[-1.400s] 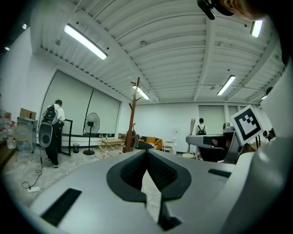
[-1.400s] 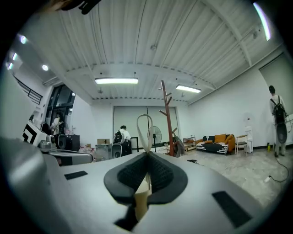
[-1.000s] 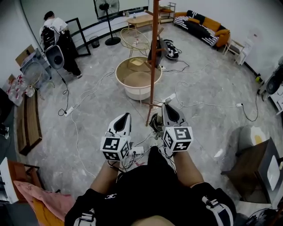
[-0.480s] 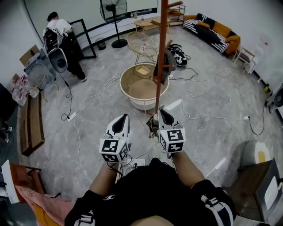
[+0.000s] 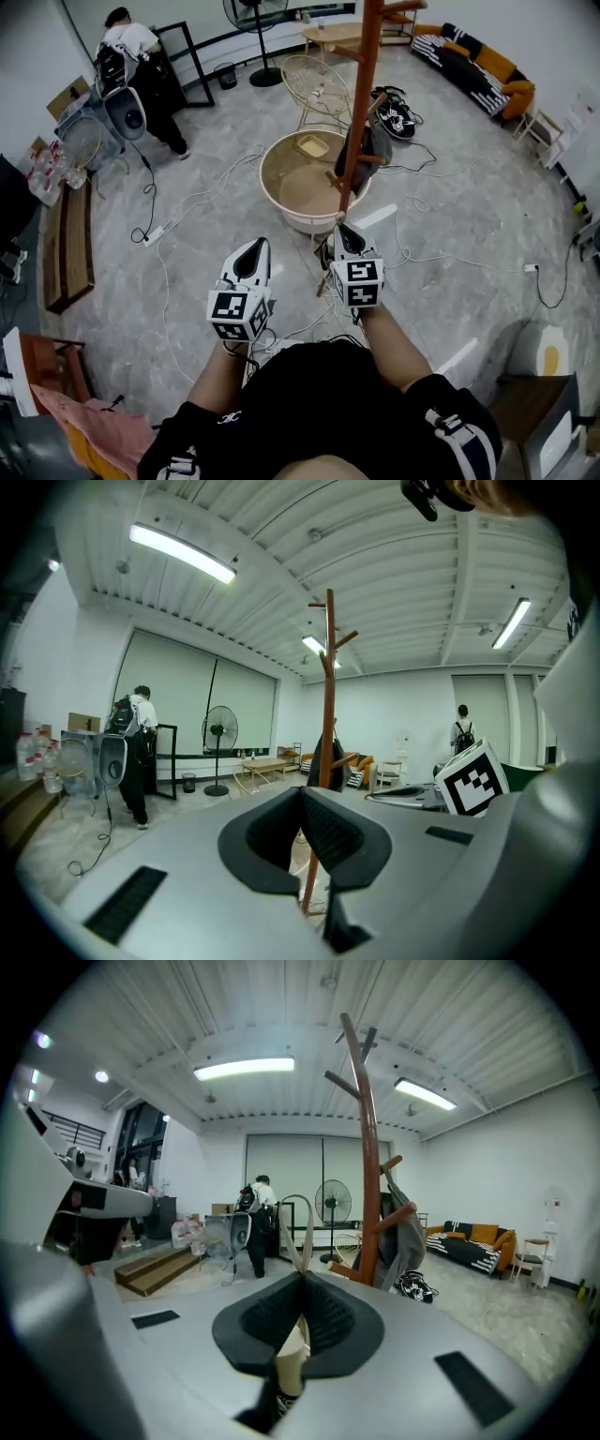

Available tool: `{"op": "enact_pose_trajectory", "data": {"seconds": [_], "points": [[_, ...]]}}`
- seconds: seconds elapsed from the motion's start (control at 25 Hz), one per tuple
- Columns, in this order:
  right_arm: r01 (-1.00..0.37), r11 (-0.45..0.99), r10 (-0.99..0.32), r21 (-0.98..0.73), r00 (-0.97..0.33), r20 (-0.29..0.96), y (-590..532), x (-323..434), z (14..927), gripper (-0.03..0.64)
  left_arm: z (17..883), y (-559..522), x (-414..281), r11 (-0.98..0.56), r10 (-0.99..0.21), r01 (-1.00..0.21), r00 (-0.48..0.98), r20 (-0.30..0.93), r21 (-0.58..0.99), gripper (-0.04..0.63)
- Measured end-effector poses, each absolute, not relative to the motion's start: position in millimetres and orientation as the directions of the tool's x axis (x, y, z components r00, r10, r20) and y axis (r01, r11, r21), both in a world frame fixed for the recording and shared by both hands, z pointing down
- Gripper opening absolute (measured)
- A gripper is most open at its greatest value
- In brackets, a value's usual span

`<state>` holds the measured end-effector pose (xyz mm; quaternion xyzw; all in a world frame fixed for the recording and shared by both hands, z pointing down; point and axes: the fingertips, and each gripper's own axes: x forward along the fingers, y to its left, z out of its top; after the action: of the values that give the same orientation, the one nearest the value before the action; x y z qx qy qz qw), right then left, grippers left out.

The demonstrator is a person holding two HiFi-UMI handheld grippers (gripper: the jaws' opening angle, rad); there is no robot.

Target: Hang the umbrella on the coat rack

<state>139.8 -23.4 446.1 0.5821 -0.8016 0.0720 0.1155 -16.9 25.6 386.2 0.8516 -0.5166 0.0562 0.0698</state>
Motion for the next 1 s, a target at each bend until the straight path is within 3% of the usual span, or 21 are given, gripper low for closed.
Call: {"op": "enact_pose_trajectory", "data": {"seconds": [0.56,1.0], "points": [[-0.910,0.352,-0.857,0.218,-0.219,0.467,-135,155,522,0.015,418,-42,-13,-0.353,-0.909,-0.932,0.364,0.203,0.089,0.017],[-0.838,0.321,-0.863,0.441,-0.068,0.500,-181,165,538,0.015,424,-74,-20,-0.309,-0.923,-0.943,0.329,0.202,0.127,0.017]]}}
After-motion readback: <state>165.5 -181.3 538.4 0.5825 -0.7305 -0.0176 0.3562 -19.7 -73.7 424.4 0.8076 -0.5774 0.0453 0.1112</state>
